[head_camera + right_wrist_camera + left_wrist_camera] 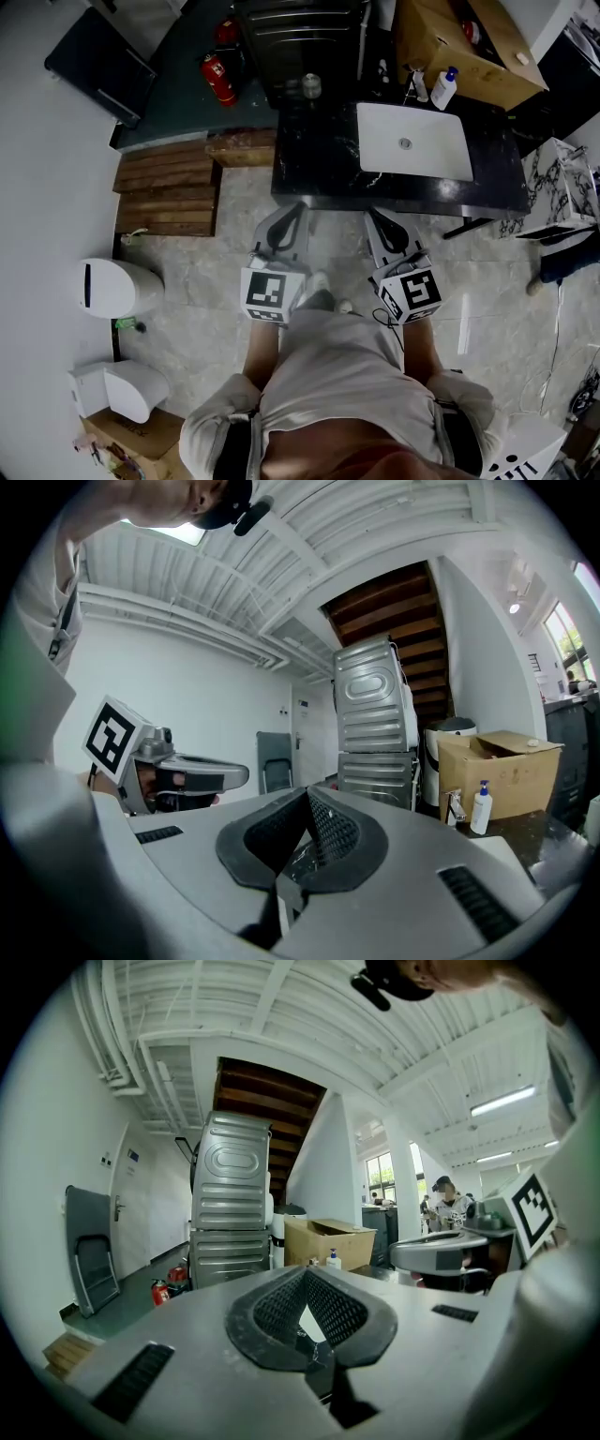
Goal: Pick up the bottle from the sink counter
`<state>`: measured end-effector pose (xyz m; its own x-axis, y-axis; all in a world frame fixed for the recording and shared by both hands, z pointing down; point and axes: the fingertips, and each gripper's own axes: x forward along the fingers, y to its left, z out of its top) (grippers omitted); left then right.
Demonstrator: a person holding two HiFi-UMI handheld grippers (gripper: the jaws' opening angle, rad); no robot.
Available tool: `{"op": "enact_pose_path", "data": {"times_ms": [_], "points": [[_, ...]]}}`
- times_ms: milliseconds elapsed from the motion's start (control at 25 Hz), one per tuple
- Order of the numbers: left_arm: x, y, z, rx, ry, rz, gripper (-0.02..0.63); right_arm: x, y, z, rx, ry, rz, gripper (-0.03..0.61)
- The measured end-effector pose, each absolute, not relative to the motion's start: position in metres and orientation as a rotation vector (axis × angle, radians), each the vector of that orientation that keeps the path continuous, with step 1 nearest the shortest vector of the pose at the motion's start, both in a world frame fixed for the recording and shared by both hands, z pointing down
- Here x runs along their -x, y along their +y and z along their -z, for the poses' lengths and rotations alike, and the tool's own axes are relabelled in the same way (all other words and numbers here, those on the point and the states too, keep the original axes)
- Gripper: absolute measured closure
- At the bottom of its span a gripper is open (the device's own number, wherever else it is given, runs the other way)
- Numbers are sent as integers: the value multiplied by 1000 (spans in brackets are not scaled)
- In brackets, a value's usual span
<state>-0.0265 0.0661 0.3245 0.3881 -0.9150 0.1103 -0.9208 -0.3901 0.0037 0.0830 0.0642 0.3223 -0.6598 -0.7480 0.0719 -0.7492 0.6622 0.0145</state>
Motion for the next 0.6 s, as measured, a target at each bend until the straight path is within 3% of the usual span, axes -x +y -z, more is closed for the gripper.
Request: {"op": "enact_pose_path", "data": {"times_ms": [600], "points": [[63,13,-325,-2603,-1634,-123,612,-41,15,-327,-1284,-2731,-40,581]]}}
